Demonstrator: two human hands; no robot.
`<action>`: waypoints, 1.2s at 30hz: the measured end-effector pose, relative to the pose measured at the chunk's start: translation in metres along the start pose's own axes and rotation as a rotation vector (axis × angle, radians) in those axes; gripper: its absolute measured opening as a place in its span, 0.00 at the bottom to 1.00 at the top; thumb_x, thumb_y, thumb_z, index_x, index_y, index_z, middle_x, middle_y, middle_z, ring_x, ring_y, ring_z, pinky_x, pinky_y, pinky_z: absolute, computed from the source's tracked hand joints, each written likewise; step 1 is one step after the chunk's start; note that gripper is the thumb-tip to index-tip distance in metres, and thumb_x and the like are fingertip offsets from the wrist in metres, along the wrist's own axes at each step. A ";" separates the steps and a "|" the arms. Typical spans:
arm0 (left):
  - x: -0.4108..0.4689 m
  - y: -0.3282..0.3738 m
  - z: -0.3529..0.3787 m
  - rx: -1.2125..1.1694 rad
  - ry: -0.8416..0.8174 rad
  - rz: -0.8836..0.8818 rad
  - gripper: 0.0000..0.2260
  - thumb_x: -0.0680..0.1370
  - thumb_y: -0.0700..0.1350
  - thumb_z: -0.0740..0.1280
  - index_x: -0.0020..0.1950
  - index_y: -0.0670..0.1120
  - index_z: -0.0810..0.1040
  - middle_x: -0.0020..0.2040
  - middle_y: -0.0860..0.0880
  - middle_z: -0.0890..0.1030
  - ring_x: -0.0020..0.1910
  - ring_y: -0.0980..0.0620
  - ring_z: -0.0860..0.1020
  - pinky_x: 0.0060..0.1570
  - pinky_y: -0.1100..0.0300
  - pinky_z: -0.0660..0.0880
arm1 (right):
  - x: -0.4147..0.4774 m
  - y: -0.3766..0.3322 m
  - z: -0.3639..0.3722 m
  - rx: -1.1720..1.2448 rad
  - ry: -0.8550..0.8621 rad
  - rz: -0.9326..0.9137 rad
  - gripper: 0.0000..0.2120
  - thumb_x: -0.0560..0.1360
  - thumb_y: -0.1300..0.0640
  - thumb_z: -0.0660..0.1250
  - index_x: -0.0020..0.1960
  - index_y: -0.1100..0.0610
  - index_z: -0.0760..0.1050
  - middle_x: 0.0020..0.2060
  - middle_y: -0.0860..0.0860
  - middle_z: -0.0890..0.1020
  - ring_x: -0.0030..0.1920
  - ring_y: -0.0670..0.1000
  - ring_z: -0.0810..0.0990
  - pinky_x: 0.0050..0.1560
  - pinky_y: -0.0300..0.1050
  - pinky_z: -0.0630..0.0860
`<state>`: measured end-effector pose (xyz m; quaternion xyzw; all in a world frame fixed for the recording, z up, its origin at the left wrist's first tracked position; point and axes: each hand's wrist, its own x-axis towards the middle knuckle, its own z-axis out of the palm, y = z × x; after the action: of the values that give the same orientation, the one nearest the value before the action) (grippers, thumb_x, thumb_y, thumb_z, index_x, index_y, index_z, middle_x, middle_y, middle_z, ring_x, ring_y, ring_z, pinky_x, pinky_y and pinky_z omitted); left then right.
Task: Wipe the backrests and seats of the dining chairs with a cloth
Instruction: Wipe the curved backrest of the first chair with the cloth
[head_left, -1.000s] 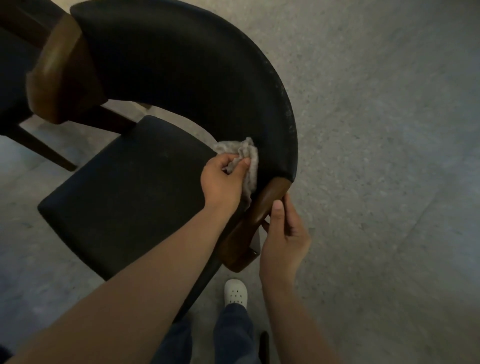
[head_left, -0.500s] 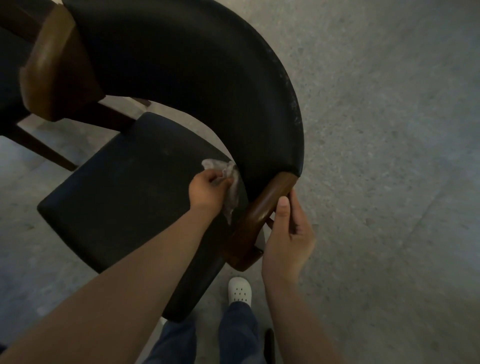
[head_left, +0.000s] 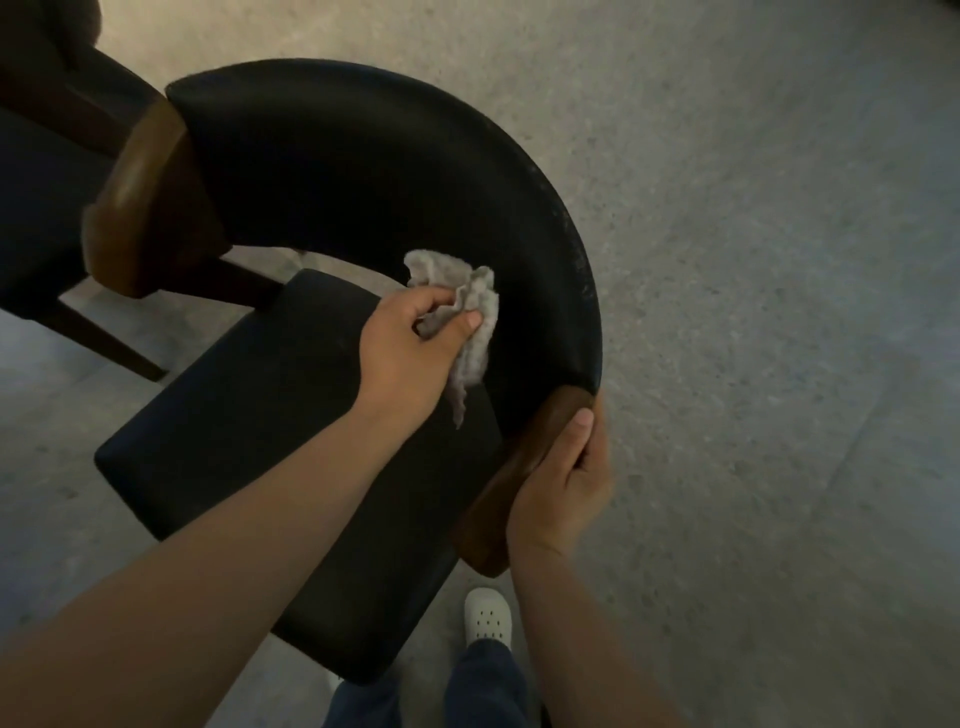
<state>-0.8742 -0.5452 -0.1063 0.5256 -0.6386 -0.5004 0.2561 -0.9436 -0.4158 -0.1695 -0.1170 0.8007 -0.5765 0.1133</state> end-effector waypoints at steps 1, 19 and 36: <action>0.002 0.000 0.000 0.012 -0.004 0.025 0.10 0.76 0.48 0.69 0.56 0.49 0.79 0.54 0.50 0.80 0.54 0.55 0.79 0.57 0.52 0.77 | 0.000 0.002 0.001 -0.003 0.003 -0.007 0.35 0.78 0.36 0.48 0.57 0.66 0.76 0.35 0.45 0.75 0.34 0.42 0.72 0.37 0.35 0.70; 0.012 0.017 0.062 0.038 -0.078 0.337 0.08 0.74 0.53 0.72 0.50 0.54 0.77 0.53 0.57 0.71 0.53 0.65 0.71 0.50 0.76 0.69 | 0.000 0.003 0.002 -0.055 0.014 0.001 0.32 0.78 0.37 0.48 0.59 0.61 0.77 0.44 0.54 0.81 0.43 0.51 0.79 0.43 0.46 0.76; 0.024 0.037 0.067 0.207 -0.058 0.402 0.14 0.72 0.54 0.74 0.53 0.50 0.79 0.55 0.50 0.70 0.53 0.55 0.71 0.53 0.61 0.74 | 0.001 0.009 0.002 -0.067 0.011 -0.017 0.32 0.79 0.38 0.48 0.57 0.63 0.77 0.42 0.56 0.80 0.39 0.50 0.78 0.39 0.37 0.73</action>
<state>-0.9541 -0.5446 -0.1023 0.3968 -0.7856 -0.3857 0.2770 -0.9444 -0.4157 -0.1787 -0.1245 0.8191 -0.5509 0.0999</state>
